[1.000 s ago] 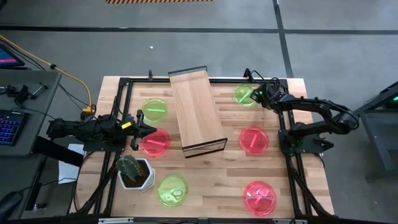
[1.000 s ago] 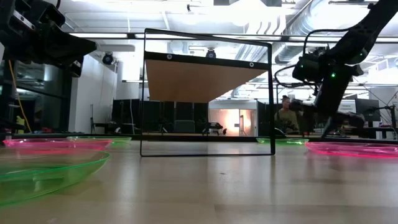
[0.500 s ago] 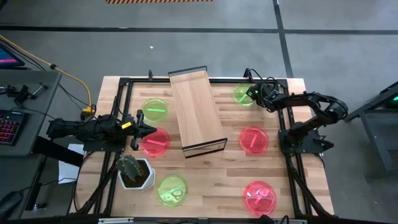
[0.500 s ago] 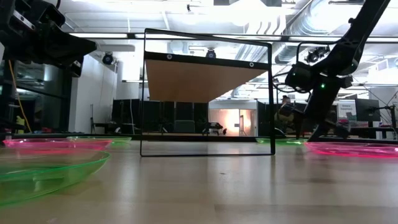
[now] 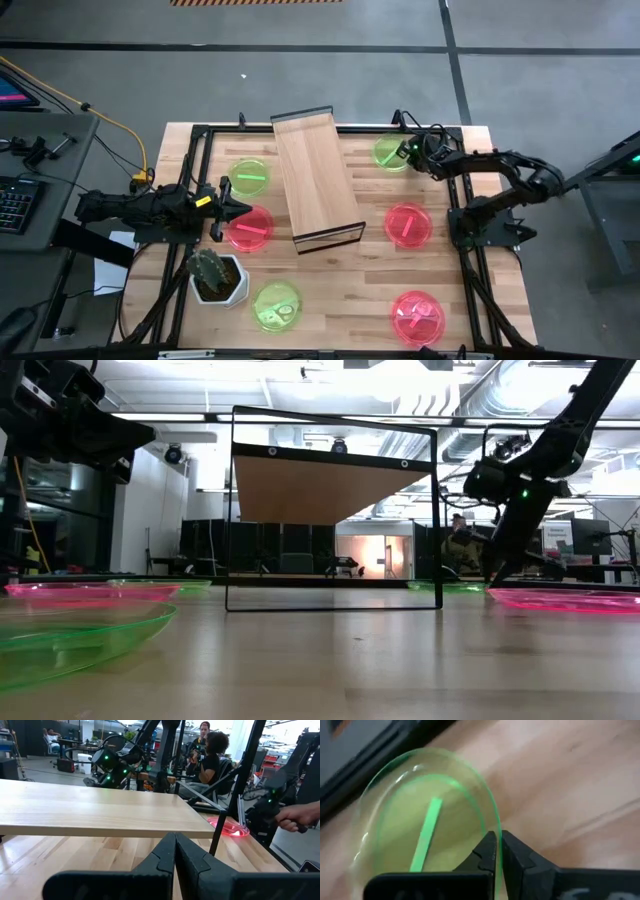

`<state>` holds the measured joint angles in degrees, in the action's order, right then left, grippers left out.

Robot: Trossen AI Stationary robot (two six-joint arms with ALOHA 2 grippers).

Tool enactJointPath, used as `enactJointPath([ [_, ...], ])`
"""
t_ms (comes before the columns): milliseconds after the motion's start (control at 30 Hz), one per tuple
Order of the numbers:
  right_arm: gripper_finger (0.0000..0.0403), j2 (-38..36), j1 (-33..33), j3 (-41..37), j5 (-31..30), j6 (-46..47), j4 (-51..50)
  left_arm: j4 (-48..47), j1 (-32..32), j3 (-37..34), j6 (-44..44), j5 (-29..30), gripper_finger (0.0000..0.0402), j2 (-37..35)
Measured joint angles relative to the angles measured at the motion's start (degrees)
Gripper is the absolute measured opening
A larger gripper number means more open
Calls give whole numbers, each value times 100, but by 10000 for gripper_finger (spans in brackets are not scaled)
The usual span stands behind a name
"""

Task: Place and stack plates onto a shelf
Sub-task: Put the top right green plate on the shelf

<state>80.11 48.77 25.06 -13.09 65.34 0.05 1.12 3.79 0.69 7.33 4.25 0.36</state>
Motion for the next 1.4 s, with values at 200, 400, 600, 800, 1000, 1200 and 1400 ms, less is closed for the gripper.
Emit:
enactJointPath([
  [200, 0, -798, 1, 7, 649, -622, -88, 0, 0, 1, 0, 0, 1, 0],
  [400, 0, -1507, 19, 7, 1164, -1038, -344, 0, 0, -1, 0, 0, 1, 0],
  [600, 0, -2129, 206, 11, 1533, -1162, -419, 0, 0, 0, 0, 0, 1, 0],
  [800, 0, -2858, 413, 13, 1640, -982, 98, 0, 0, 1, 0, 0, 1, 0],
  [1000, 0, -3073, 383, 134, 1881, -732, 1113, 0, 0, -1, 0, 0, 1, 0],
  [1200, 0, -2455, -499, 861, 1906, -925, 1047, -2, 2, -1, 0, 0, 1, 0],
  [1400, 0, -1231, -1262, 2245, 1642, -1497, 652, 0, 1, 1, 0, 0, 1, 0],
])
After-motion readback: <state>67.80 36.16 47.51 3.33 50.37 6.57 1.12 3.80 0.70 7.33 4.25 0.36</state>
